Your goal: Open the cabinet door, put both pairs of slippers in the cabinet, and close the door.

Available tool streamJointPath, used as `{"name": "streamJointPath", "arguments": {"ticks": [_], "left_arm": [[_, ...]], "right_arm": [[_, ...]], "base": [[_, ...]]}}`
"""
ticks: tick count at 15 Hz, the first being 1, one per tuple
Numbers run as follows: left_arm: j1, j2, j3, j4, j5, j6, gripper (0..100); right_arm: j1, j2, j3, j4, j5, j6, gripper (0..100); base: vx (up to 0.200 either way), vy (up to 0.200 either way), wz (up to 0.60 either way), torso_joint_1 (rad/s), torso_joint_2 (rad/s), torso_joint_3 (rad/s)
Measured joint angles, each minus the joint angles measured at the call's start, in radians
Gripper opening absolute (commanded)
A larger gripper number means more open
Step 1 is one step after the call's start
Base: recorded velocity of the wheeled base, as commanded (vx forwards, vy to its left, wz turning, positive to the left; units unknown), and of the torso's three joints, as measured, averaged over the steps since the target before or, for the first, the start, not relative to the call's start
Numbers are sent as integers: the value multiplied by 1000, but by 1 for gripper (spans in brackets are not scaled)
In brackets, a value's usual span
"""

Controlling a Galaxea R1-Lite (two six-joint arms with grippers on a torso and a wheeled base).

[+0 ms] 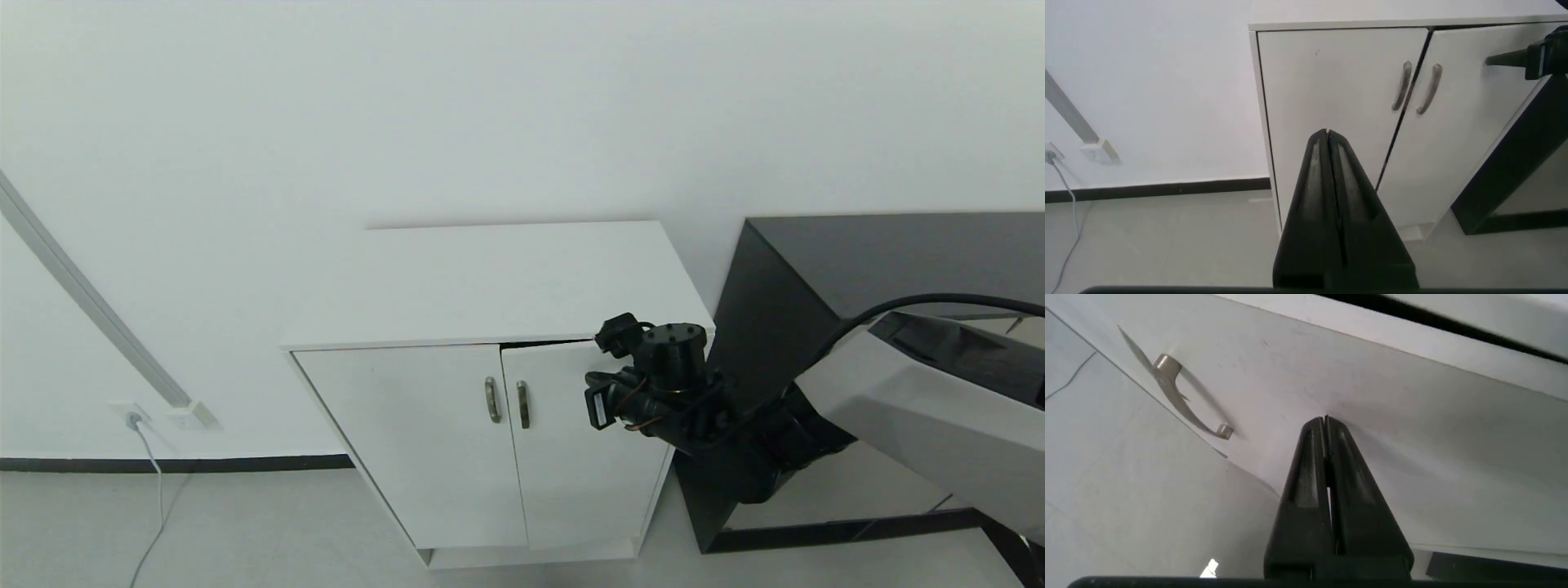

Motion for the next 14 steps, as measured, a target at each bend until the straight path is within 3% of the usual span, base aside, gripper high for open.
{"name": "streamJointPath", "arguments": {"ticks": [14], "left_arm": [[0,0,0,0,-1,0,0]], "right_arm": [[-24,25,-44,8,0,1,0]], "base": [[0,0,0,0,0,0]]}}
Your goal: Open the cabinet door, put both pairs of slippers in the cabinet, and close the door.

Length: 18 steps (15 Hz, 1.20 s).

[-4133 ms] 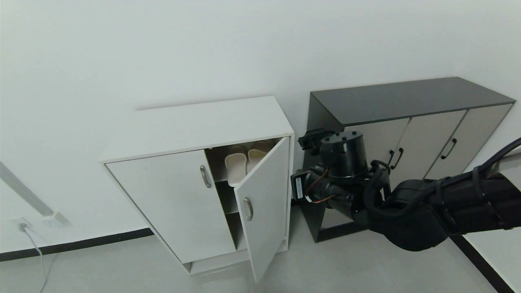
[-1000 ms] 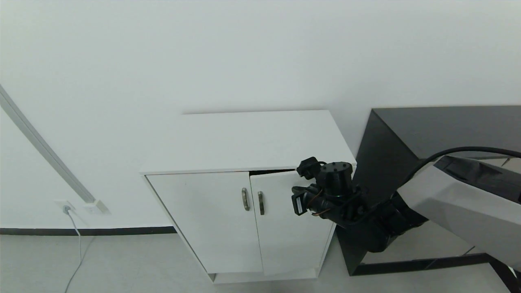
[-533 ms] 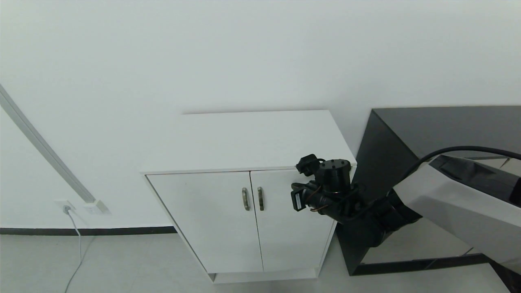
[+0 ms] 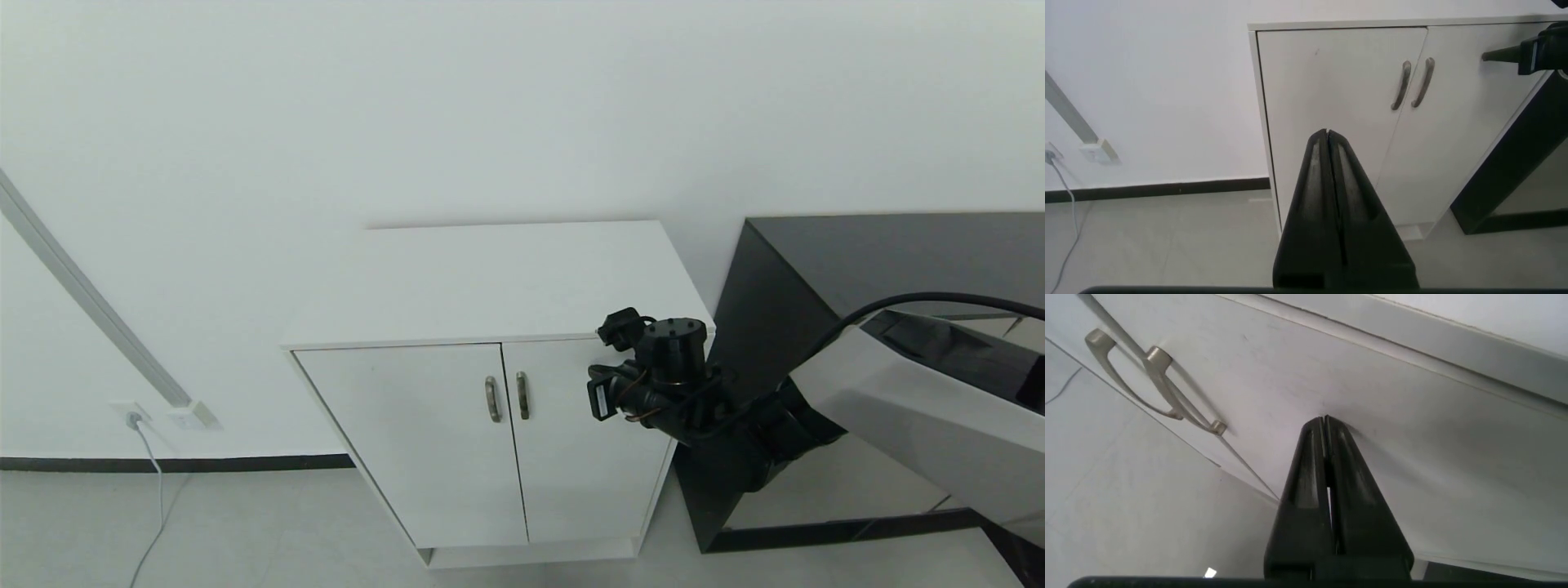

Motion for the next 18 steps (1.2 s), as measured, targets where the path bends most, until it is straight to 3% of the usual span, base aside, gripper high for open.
{"name": "streamJointPath", "arguments": {"ticks": [18], "left_arm": [[0,0,0,0,0,0,0]], "right_arm": [[-14,7,3,-10,-3,2,0]], "base": [[0,0,0,0,0,0]]}}
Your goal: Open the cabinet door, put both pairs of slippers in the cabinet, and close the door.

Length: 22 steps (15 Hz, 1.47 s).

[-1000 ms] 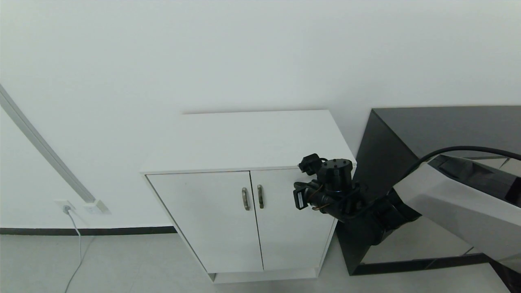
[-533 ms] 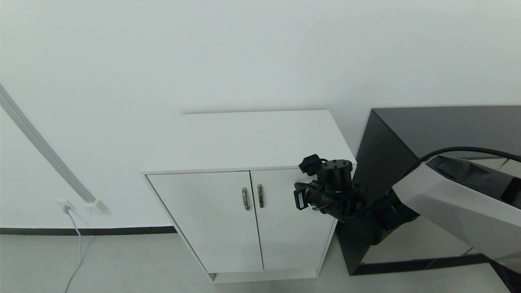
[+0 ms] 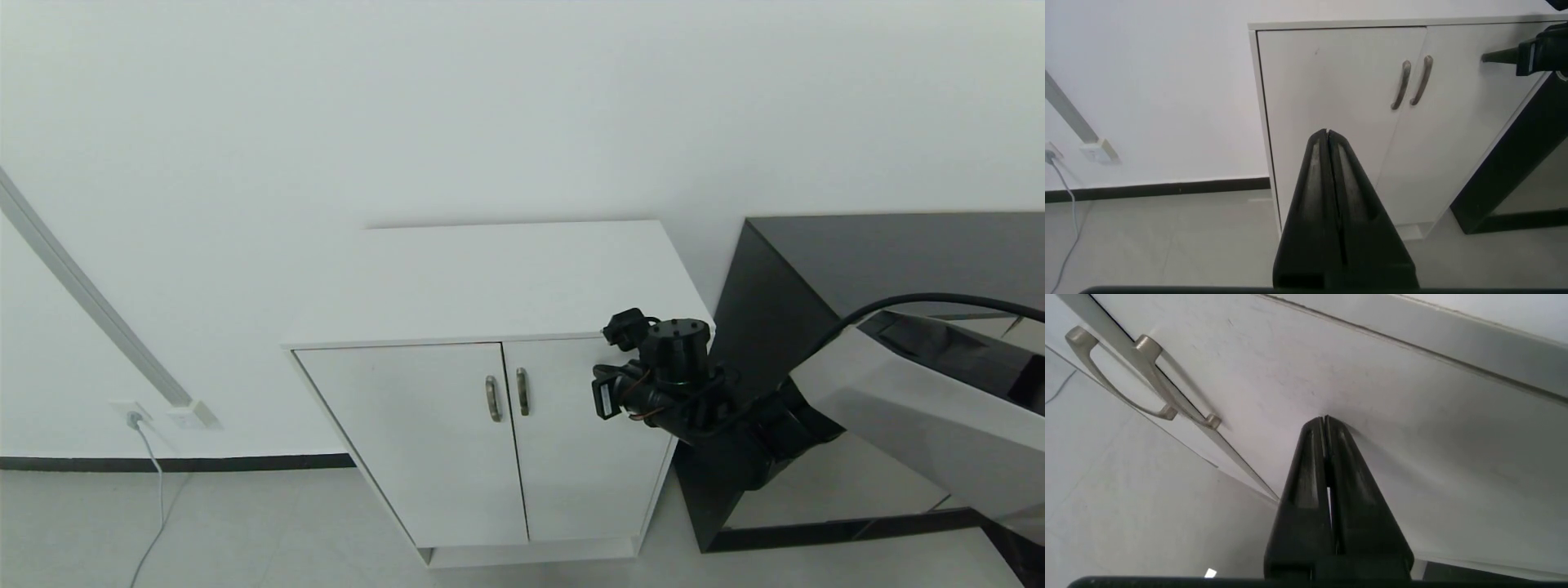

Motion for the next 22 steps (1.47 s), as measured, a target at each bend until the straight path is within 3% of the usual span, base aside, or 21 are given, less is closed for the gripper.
{"name": "streamJointPath", "arguments": {"ticks": [4,11,14,19,22], "left_arm": [[0,0,0,0,0,0,0],[0,0,0,0,0,0,0],[0,0,0,0,0,0,0],[0,0,0,0,0,0,0],[0,0,0,0,0,0,0]], "right_arm": [[0,-79,126,-48,-4,0,0],[-100,-449,526,-105,-83,0,0],[-219,-630,707,-106,-160,2,0],[-533,-870,959,-106,-224,5,0],[-607,-1027,1093,-102,-193,4,0]], "base": [[0,0,0,0,0,0],[0,0,0,0,0,0],[0,0,0,0,0,0],[0,0,0,0,0,0],[0,0,0,0,0,0]]}}
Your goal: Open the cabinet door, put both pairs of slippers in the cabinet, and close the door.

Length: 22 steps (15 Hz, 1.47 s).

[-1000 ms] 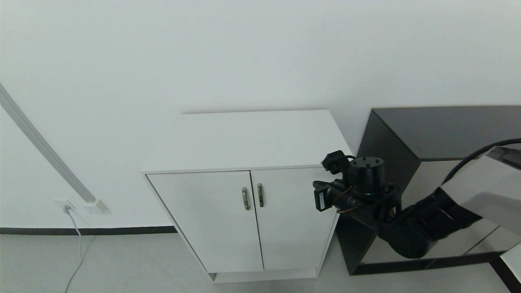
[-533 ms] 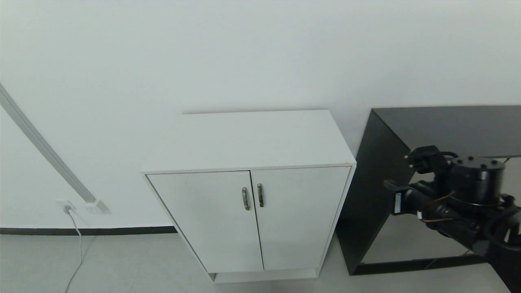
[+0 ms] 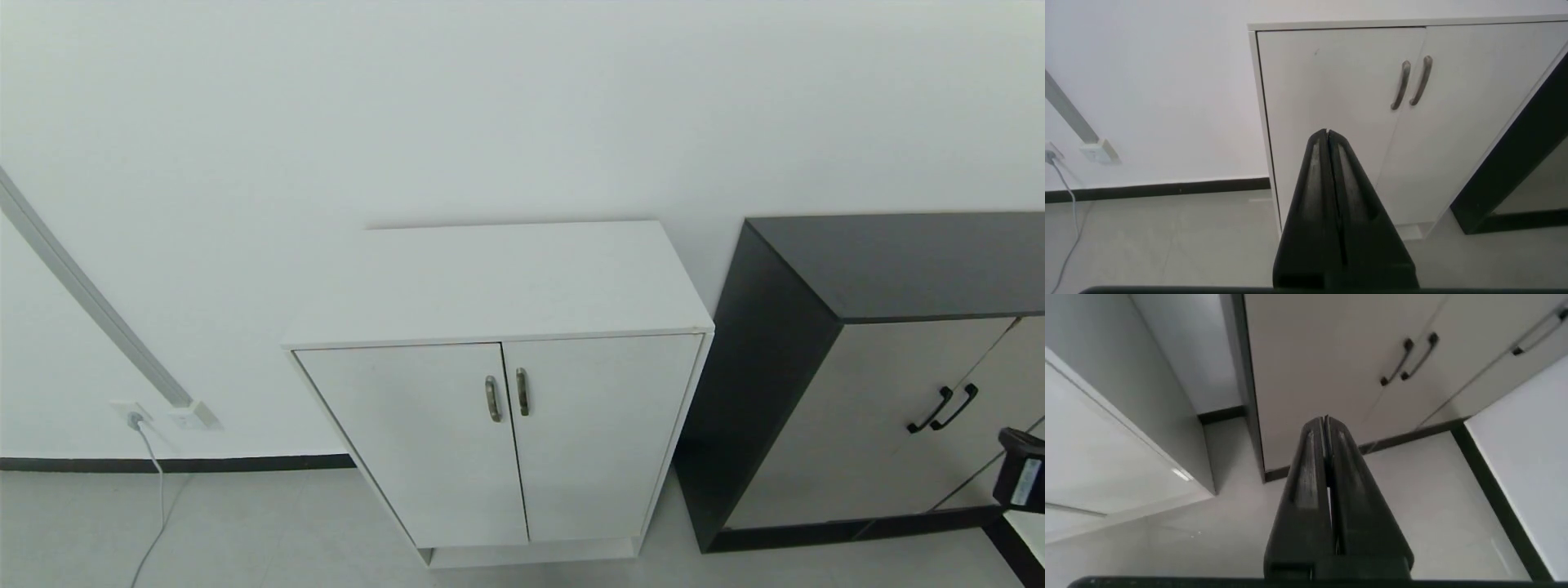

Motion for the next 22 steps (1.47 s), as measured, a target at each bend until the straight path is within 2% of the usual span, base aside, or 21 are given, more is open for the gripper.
{"name": "streamJointPath", "arguments": {"ticks": [2,4,9,11,12,14,17,19,22], "left_arm": [[0,0,0,0,0,0,0],[0,0,0,0,0,0,0],[0,0,0,0,0,0,0],[0,0,0,0,0,0,0],[0,0,0,0,0,0,0],[1,0,0,0,0,0,0],[0,0,0,0,0,0,0],[0,0,0,0,0,0,0],[1,0,0,0,0,0,0]], "right_arm": [[-11,-115,70,30,33,-4,0],[-13,-238,105,150,46,-3,0],[-13,-651,120,637,144,-17,0],[-5,-840,109,847,213,-33,0],[6,-917,100,911,249,-40,0],[45,-1020,112,929,286,-53,0],[100,-1089,123,917,287,-54,0],[73,-1104,125,918,283,-54,0],[-42,-1112,125,918,281,-54,0]], "base": [[0,0,0,0,0,0],[0,0,0,0,0,0],[0,0,0,0,0,0],[0,0,0,0,0,0],[0,0,0,0,0,0],[0,0,0,0,0,0],[0,0,0,0,0,0],[0,0,0,0,0,0],[0,0,0,0,0,0]]}}
